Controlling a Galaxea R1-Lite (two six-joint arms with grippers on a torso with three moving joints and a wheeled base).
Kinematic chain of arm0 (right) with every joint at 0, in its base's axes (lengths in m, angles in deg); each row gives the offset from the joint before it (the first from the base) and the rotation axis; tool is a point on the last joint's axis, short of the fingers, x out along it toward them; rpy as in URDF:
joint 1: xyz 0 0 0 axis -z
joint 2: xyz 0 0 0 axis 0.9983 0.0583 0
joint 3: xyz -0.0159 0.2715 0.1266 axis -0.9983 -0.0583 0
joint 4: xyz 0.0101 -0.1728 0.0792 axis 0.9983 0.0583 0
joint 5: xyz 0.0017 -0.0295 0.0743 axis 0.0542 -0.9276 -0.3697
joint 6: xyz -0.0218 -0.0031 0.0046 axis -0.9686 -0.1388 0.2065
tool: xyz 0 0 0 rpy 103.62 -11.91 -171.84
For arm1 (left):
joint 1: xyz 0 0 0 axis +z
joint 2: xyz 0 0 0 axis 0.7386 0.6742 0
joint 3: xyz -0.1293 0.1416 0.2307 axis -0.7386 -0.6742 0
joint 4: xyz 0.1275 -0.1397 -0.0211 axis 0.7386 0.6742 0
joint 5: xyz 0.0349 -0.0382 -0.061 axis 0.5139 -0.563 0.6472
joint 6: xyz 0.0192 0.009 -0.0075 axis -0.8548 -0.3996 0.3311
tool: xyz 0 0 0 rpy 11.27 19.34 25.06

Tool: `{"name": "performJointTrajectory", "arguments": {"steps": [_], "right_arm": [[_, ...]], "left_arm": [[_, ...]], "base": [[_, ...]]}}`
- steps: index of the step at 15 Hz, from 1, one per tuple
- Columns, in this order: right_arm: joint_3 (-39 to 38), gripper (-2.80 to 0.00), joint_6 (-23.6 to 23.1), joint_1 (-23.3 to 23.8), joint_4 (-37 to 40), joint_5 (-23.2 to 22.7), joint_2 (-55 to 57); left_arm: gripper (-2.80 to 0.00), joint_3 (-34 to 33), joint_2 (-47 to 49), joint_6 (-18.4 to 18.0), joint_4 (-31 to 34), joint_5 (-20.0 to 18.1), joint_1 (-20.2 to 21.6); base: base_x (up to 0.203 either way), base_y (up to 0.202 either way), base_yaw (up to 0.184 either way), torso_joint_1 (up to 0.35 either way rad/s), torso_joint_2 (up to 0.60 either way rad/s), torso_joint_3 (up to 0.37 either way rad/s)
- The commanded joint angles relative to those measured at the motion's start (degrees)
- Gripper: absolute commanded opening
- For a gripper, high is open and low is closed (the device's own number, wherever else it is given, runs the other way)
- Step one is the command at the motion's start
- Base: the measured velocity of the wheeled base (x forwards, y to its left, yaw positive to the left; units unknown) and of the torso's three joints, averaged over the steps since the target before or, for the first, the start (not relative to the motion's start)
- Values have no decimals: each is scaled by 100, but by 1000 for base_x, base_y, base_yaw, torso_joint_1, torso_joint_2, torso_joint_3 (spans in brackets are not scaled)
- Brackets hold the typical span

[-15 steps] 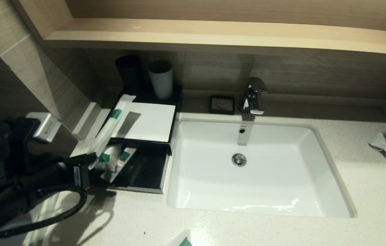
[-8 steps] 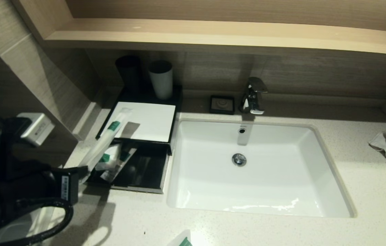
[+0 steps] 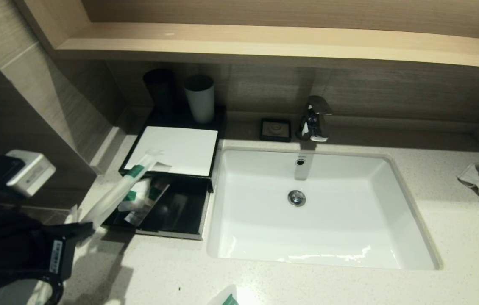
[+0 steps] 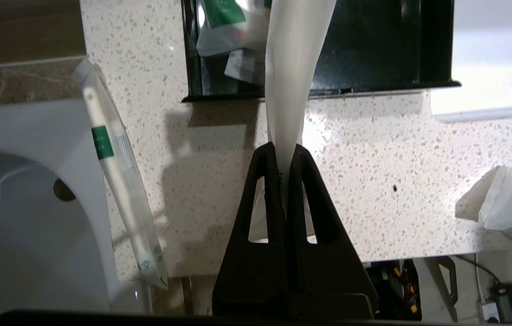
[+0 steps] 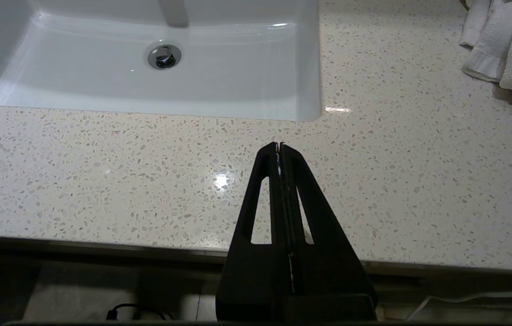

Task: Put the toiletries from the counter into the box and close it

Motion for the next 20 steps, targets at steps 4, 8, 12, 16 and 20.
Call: {"name": "performJointTrajectory", "arguments": {"steps": [4, 8, 12, 16, 20], "right_arm": [[0, -280, -2, 0, 2, -4, 0], [0, -280, -2, 0, 2, -4, 0], [0, -280, -2, 0, 2, -4, 0], [0, -280, -2, 0, 2, -4, 0], [0, -280, -2, 0, 2, -4, 0]], "left_arm": [[-280, 607, 444, 396, 1255, 14, 7], [-280, 665, 471, 412, 1267, -20, -2], [-280, 699, 636, 431, 1516, 6, -2], [-280, 826, 835, 657, 1670, 6, -2], [-280, 1019, 1252, 860, 1723, 13, -2]], "base": [[0, 0, 0, 0, 0, 0], [0, 0, 0, 0, 0, 0], [0, 0, 0, 0, 0, 0], [0, 0, 0, 0, 0, 0], [0, 0, 0, 0, 0, 0]]}}
